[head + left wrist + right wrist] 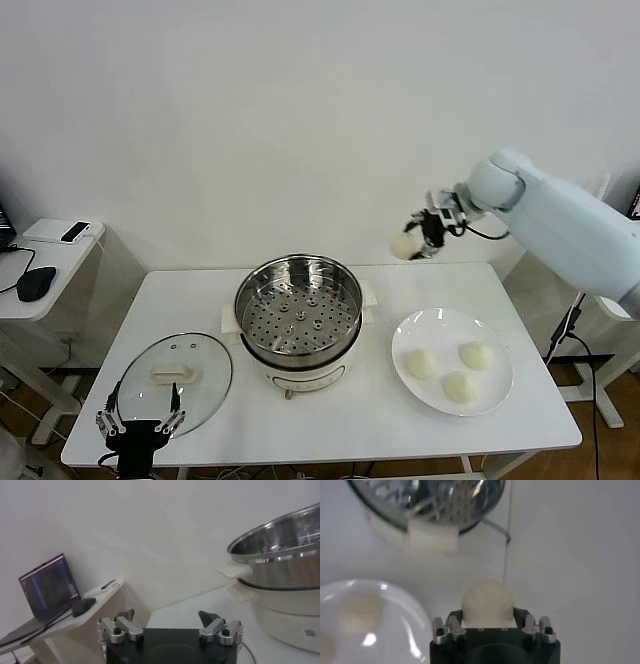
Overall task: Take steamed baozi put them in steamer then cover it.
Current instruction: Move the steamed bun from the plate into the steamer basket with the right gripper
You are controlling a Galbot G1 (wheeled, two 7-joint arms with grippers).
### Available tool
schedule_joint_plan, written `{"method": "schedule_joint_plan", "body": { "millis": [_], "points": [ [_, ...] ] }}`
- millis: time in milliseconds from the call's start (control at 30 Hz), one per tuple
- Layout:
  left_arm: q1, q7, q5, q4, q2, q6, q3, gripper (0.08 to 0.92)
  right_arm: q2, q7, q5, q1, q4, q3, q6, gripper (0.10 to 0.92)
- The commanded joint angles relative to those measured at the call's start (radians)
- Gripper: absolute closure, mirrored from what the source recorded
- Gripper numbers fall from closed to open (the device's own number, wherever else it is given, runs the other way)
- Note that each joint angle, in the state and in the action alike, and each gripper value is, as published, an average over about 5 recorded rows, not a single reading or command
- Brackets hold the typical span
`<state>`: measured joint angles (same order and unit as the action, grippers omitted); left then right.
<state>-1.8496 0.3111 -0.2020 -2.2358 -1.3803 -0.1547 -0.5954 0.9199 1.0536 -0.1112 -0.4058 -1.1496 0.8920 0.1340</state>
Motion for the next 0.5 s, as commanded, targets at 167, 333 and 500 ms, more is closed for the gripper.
{"method": "schedule_joint_plan", "body": {
  "millis": [167,333,500],
  "points": [
    [0.006,0.004,0.006,0.016,-0.003,0.0,-0.036,0.177,0.273,-0.081,-0.14,-0.135,0.0,0.215,-0.114,0.389],
    [0.005,0.008,0.007,0.019,-0.009,0.001,-0.049,0.177,0.343,-0.087,-0.031,-0.132,0.003,0.298,-0.215,0.389],
    [0.0,0.013,0.007,0.014,-0.014,0.002,-0.06,0.177,0.393,-0.107,0.131,-0.104,0.057,0.347,-0.317,0.389]
  ]
}}
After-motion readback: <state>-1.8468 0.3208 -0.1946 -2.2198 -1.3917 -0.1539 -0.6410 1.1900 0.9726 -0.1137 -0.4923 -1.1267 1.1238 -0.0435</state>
